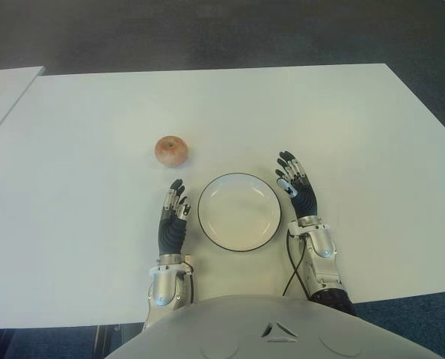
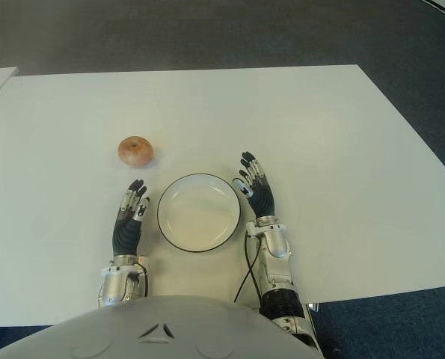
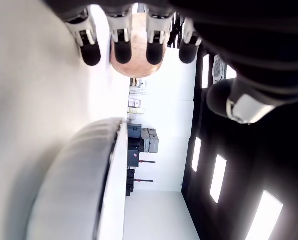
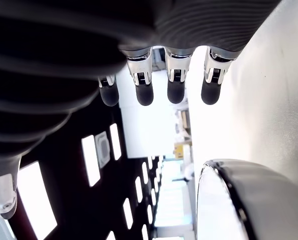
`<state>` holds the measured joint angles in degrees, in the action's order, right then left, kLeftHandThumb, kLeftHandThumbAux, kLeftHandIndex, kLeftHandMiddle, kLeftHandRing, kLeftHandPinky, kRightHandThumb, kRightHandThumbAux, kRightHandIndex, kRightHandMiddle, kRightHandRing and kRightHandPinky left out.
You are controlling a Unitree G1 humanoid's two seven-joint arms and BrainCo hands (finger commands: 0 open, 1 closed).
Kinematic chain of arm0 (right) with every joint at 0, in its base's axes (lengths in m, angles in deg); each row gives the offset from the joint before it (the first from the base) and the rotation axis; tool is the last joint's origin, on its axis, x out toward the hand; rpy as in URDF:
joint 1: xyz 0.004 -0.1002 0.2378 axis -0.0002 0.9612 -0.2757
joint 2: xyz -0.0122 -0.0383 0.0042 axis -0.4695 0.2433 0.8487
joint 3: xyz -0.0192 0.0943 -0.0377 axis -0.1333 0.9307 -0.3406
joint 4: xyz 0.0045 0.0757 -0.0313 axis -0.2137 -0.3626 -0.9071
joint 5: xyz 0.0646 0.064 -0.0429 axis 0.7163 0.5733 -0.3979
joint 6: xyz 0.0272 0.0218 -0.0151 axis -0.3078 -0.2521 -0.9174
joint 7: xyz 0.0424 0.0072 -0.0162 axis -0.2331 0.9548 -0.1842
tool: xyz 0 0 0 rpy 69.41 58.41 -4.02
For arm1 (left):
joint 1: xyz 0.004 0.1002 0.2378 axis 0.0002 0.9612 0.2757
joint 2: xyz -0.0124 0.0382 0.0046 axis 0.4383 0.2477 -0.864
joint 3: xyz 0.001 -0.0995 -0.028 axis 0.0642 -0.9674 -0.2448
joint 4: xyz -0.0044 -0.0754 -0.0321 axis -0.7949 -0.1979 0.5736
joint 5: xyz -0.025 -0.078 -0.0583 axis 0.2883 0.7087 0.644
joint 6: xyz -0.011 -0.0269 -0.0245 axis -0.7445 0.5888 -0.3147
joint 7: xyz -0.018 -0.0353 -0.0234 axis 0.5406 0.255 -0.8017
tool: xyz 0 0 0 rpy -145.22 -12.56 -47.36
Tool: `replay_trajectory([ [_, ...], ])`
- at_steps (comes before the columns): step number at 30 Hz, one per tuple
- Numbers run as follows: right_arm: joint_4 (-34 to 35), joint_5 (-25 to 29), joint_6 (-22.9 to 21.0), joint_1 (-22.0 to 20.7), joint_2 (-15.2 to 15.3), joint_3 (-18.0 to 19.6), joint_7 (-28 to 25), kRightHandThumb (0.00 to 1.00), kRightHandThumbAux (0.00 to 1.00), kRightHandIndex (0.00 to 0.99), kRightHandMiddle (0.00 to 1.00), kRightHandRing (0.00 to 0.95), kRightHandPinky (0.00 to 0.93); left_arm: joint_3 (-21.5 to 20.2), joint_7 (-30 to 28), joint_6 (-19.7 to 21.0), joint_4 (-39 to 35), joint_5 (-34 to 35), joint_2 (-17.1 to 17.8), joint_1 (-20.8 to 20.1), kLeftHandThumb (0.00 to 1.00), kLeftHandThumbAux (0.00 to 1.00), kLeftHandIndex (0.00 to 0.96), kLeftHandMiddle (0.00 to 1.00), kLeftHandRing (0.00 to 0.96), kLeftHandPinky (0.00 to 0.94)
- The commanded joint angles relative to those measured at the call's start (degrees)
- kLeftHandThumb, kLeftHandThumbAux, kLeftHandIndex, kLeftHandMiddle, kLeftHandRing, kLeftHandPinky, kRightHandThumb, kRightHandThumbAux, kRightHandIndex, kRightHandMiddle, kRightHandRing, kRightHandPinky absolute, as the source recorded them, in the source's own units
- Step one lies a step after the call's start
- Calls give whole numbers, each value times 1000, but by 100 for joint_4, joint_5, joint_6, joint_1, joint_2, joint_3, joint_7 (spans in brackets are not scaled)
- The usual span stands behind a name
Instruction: Put the apples into the plate.
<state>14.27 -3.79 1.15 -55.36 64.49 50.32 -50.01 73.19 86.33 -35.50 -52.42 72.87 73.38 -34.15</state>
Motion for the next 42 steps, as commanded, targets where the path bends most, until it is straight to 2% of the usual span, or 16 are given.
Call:
replay_trajectory([
  [1, -468, -36, -256, 353, 43, 40, 70, 104, 520, 0, 0, 0, 0, 11, -11, 173, 84, -39, -104, 16, 199, 424, 112, 0, 0, 0],
  [9, -452, -11, -310, 354, 31, 38, 72, 107, 522, 0, 0, 0, 0, -24, 129, 144, 95, -332, -93, -7, 215, 436, 158, 0, 0, 0],
  [18, -462, 16, -340, 349, 30, 37, 42, 110, 525, 0, 0, 0, 0, -48, 130, 109, 105, -324, -109, 10, 222, 450, 187, 0, 0, 0],
  [23, -472, 29, -341, 351, 27, 36, 35, 115, 527, 0, 0, 0, 0, -60, 61, 121, 163, -225, -106, 9, 188, 437, 81, 0, 0, 0],
  [28, -490, 43, -316, 355, 4, 31, 28, 119, 523, 0, 0, 0, 0, -108, 93, 136, 255, -147, -130, -9, 163, 443, 30, 0, 0, 0],
  [31, -490, 40, -366, 356, -9, 20, 38, 119, 522, 0, 0, 0, 0, -107, 411, -48, 381, -471, -222, -41, 146, 466, 14, 0, 0, 0],
  [33, -484, 10, -407, 353, -14, 10, 69, 119, 523, 0, 0, 0, 0, -165, 812, -145, 457, -989, -149, -95, 135, 493, 6, 0, 0, 4],
  [35, -501, -10, -427, 342, -25, 7, 97, 117, 523, 0, 0, 0, 0, -252, 1223, 0, 91, -1770, 56, -71, 125, 513, 3, 0, 0, 7],
  [37, -531, -2, -427, 328, -40, 16, 110, 115, 522, 0, 0, 0, 0, -241, 1794, 289, -321, -2784, 109, -22, 114, 524, 1, 1, 0, 22],
  [39, -561, 16, -419, 314, -61, 24, 112, 112, 521, 0, 0, 0, 0, -178, 2136, 722, -835, -3646, 43, 103, 103, 524, 0, 9, 6, 45],
  [40, -585, 39, -411, 303, -76, 30, 103, 112, 520, 0, 0, 0, 0, -128, 2056, 1197, -1438, -4294, -54, 254, 101, 522, 0, 11, 8, 50],
  [42, -629, 60, -390, 285, -98, 37, 95, 108, 515, 0, 0, 0, 0, -61, 1905, 1821, -2153, -5119, -155, 419, 92, 485, 2, 24, 20, 48],
])
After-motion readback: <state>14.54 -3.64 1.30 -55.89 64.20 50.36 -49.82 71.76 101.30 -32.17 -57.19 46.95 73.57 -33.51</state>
